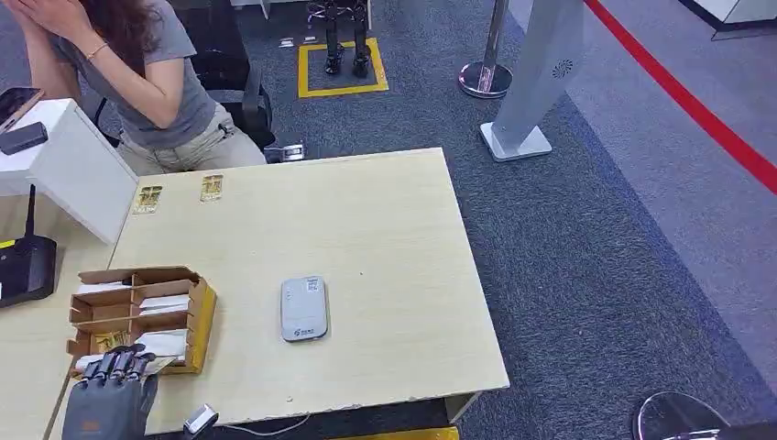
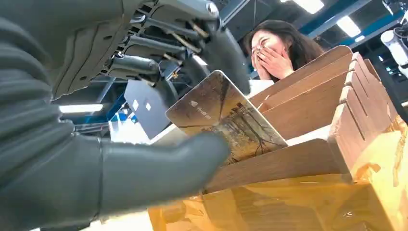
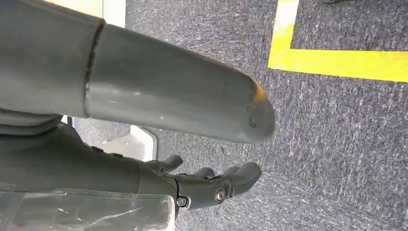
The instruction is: Pass the card to the sensor for recognition and then transmit it.
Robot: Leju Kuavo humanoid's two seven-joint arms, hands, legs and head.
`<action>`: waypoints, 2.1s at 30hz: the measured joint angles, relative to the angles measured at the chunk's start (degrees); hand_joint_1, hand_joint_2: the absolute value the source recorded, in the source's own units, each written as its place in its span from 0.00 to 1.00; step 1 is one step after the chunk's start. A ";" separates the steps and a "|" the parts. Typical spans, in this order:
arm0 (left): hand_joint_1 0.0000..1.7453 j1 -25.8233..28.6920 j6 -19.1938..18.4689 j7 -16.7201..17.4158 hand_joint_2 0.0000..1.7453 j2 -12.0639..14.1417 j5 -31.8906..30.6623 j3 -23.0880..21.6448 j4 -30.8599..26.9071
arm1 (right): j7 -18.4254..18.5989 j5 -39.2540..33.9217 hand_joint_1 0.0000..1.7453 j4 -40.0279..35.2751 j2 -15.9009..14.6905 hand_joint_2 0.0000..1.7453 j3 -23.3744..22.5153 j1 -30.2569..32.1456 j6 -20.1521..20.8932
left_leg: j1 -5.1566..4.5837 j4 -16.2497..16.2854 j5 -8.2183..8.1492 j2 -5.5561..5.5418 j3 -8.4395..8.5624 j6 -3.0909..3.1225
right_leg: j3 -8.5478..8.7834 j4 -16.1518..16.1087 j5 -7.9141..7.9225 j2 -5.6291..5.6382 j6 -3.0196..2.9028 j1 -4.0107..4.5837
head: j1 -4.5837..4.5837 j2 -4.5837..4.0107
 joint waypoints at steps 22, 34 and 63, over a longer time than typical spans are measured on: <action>1.00 0.68 0.02 0.68 1.00 -0.07 1.00 -0.02 -0.59 | -0.11 -0.07 0.00 0.00 0.07 1.00 -0.33 0.06 -0.09 | 0.00 0.00 0.00 0.00 0.01 0.00 | 0.00 0.00 0.00 0.00 0.00 0.00 | 0.00 0.00; 1.00 -0.15 1.40 -0.09 1.00 -0.35 -0.57 -0.02 -3.80 | -0.98 -0.04 0.00 0.00 0.59 1.00 -0.39 0.00 -0.09 | 0.00 0.01 0.00 0.00 0.02 0.00 | 0.01 0.00 0.00 0.00 0.00 0.00 | 0.00 -0.02; 1.00 -10.85 1.53 -4.33 1.00 2.84 1.01 3.89 -10.07 | -1.38 1.84 0.00 0.04 2.10 1.00 -0.92 -0.47 0.76 | 0.05 0.01 0.06 -0.04 0.02 -0.03 | 0.06 0.03 0.03 -0.05 -0.03 0.00 | 0.00 -0.02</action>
